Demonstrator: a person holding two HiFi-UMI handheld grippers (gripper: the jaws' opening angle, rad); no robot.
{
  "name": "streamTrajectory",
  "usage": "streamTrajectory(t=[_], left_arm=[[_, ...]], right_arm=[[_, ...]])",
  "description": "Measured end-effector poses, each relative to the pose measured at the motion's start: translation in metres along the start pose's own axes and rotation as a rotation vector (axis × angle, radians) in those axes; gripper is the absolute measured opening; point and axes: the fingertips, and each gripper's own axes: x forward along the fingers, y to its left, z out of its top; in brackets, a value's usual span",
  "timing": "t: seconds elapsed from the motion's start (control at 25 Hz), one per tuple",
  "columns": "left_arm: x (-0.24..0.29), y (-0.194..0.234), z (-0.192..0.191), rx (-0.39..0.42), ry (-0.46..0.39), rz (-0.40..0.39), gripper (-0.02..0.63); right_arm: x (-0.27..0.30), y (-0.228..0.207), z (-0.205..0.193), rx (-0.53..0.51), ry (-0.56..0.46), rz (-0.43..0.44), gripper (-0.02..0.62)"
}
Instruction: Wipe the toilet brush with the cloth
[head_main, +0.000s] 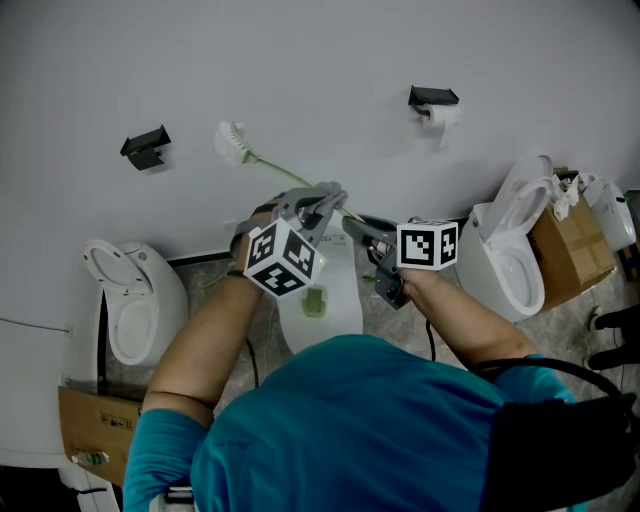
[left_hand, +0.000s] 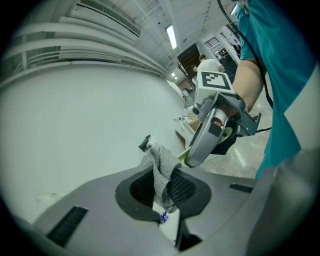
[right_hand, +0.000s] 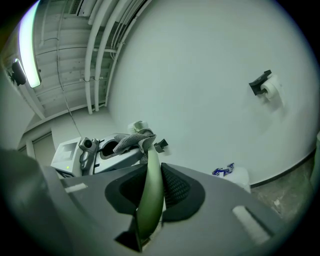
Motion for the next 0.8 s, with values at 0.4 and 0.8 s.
streamTrajectory(t=[0.4, 0.8], left_arm=[[-0.011, 0.02, -0.009, -0.017, 0.013, 0.031, 0.037], [-0.014, 0.031, -0.021, -0.029, 0.029, 0.061, 0.037]], right_arm=[[0.0, 0.005, 0.001, 0.001, 0.018, -0.001, 0.06], [-0.002, 0.003, -0.004, 0.015, 0.028, 0.015, 0.06]])
